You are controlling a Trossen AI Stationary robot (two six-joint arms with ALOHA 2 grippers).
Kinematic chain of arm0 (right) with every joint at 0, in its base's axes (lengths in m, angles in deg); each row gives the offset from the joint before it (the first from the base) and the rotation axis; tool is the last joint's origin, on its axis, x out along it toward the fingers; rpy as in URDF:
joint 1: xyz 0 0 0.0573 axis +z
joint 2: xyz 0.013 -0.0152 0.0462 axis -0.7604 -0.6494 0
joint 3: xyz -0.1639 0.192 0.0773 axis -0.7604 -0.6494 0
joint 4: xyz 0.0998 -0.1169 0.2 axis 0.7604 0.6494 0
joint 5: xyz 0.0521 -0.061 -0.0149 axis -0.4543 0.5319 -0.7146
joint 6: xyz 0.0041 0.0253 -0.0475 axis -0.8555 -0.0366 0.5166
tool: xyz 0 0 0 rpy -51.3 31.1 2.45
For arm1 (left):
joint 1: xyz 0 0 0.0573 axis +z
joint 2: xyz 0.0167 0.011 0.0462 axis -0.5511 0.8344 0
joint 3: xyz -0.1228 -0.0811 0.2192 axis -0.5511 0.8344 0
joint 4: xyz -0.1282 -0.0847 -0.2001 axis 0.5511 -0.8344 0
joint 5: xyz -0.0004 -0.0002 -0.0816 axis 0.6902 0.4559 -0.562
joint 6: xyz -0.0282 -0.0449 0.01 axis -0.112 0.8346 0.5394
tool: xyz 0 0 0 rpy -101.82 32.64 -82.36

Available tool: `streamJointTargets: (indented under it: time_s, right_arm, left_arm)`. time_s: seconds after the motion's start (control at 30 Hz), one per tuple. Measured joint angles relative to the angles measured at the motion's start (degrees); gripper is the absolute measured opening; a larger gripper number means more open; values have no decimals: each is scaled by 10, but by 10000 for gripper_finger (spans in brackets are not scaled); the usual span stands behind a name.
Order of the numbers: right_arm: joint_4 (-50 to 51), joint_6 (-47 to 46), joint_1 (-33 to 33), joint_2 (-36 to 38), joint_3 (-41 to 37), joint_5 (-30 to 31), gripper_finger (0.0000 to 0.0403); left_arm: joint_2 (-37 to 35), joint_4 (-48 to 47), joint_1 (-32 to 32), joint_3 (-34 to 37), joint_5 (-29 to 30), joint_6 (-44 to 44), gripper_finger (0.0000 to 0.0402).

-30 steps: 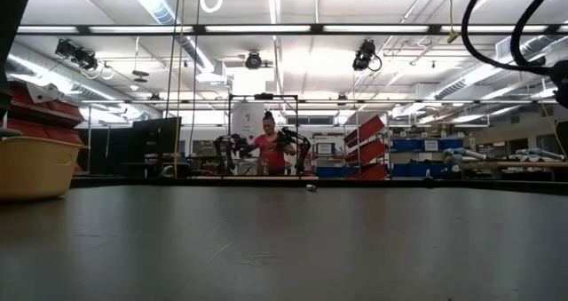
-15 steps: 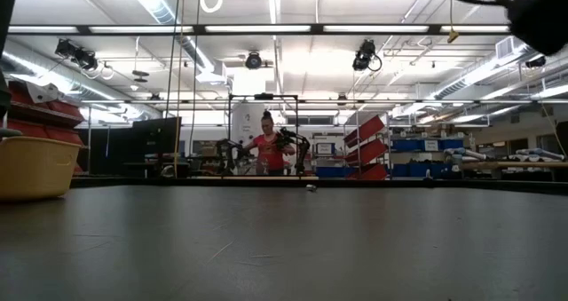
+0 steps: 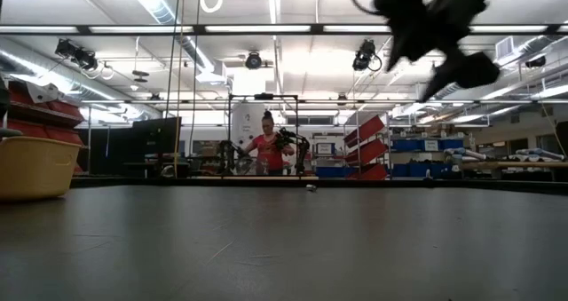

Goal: Sort batteries
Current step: Put the silver battery into the green bin

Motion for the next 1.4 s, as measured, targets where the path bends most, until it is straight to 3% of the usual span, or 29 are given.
streamJointTargets:
  time_s: [0.23, 0.33, 0.43, 0.57, 0.7, 0.97, 1.4]
  right_arm:
    - [-141, 101, -111, -95, 1, -54, 278]
    - [-152, 170, -143, -136, 30, -66, 278]
    - [-144, 295, -171, -173, 84, -66, 278]
    - [-106, 449, -206, -220, 173, -31, 278]
    - [-76, 548, -240, -264, 237, 5, 277]
    - [-66, 604, -261, -319, 250, 44, 265]
    - [-108, 593, -202, -388, 251, 65, 230]
  left_arm:
    - [-10, -122, 0, 0, 50, -62, 128]
    - [-10, -146, 0, 1, 75, -60, 128]
    - [-10, -116, 0, 12, 110, -44, 128]
    - [-10, -48, 2, 32, 159, 50, 128]
    - [-10, 19, -5, 53, 228, 128, 128]
    - [-15, 20, -32, 59, 380, 211, 128]
    - [-18, -34, -35, 59, 407, 199, 128]
